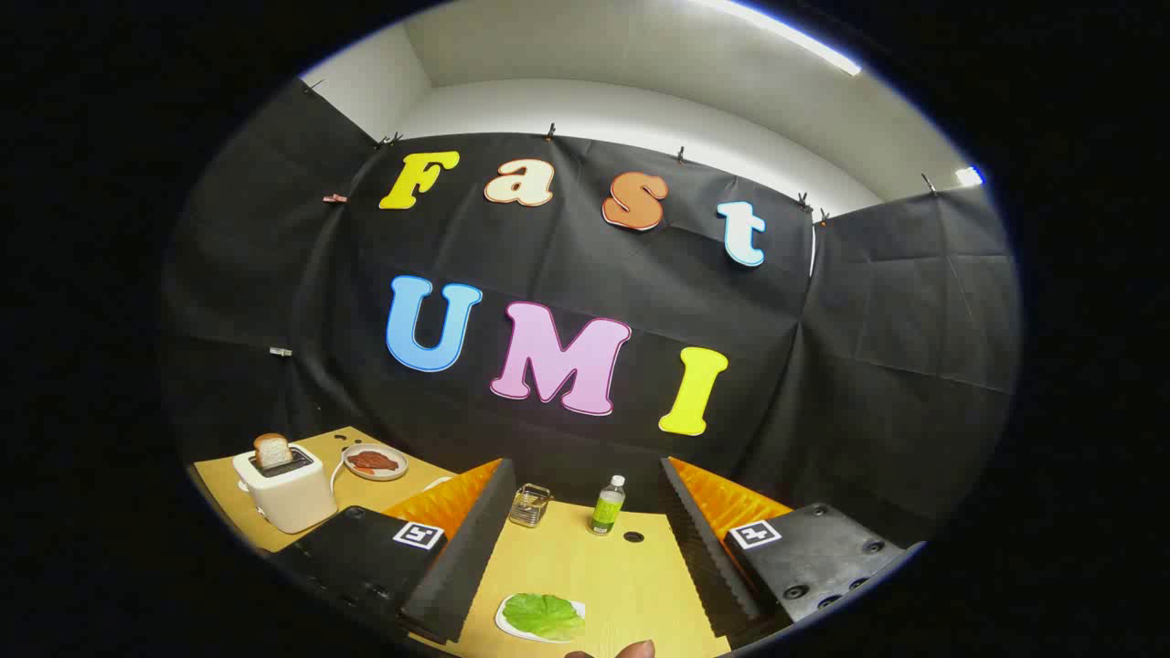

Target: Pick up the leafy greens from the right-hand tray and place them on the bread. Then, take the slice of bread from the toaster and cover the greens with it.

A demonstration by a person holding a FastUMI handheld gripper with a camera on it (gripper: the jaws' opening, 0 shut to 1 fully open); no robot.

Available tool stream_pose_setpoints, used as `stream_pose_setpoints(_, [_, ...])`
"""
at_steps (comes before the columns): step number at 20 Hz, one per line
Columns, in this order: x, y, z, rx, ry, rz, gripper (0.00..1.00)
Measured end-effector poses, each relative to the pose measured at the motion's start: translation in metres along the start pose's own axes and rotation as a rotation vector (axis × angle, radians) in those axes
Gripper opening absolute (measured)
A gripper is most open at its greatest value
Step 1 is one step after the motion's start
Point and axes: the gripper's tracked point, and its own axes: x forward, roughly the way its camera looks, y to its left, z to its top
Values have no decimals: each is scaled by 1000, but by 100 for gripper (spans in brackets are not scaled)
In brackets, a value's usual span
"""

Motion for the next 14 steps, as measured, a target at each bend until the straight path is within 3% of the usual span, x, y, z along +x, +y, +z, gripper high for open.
stream_pose_setpoints(14, [2,-2,-2,-7,4,5,97])
